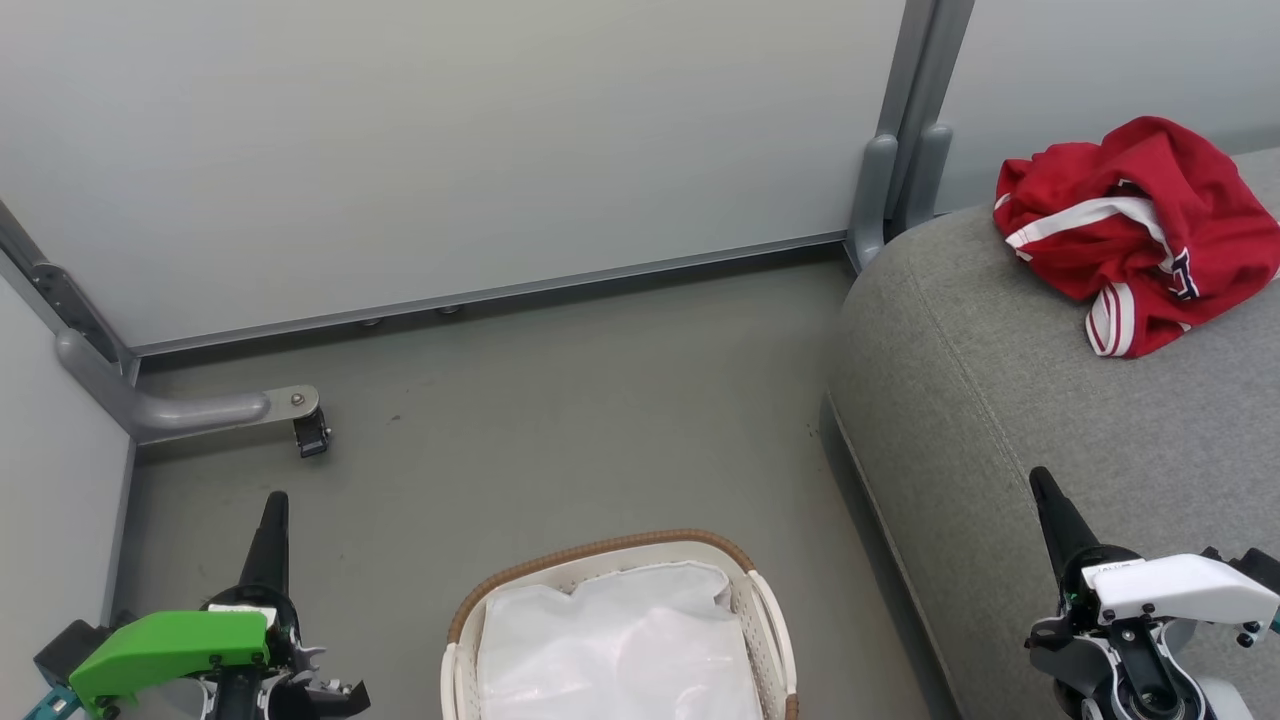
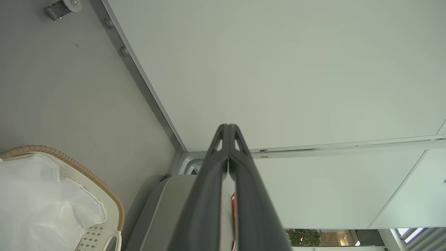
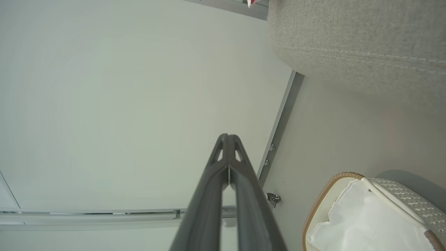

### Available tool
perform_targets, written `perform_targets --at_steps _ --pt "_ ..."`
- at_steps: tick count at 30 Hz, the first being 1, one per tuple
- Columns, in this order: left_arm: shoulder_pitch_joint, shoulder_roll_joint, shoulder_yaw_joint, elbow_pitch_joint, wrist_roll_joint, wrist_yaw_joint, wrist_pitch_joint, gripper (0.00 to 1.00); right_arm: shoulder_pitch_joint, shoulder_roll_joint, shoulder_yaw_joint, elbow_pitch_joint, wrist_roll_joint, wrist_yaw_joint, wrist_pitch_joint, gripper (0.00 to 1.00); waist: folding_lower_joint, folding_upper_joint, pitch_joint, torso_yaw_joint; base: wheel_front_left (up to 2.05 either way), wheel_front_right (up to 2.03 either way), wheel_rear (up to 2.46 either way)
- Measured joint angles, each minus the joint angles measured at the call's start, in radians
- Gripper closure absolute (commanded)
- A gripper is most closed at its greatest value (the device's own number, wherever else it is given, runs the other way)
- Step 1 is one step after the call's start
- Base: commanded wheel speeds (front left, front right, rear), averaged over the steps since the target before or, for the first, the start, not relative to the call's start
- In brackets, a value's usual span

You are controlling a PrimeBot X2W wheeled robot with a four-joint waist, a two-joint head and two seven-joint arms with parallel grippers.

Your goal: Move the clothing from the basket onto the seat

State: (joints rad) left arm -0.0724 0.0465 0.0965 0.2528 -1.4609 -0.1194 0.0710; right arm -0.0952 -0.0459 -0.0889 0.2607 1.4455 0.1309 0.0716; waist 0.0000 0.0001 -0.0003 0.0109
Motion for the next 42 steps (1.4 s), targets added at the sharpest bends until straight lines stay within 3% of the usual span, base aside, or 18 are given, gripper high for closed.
perform_targets --at_steps 24,42 --pt "-0.031 0.000 0.017 -0.006 -0.151 -0.008 0.043 1.00 -0.008 -0.001 -0.025 -0.015 0.166 0.000 0.043 1.00 0.0000 0.0000 0.003 -0.011 0.00 0.00 0.00" --pt "-0.032 0.001 0.017 -0.006 -0.151 -0.008 0.043 1.00 -0.009 -0.001 -0.026 -0.015 0.166 0.000 0.043 1.00 0.0000 0.0000 0.003 -0.011 0.00 0.00 0.00"
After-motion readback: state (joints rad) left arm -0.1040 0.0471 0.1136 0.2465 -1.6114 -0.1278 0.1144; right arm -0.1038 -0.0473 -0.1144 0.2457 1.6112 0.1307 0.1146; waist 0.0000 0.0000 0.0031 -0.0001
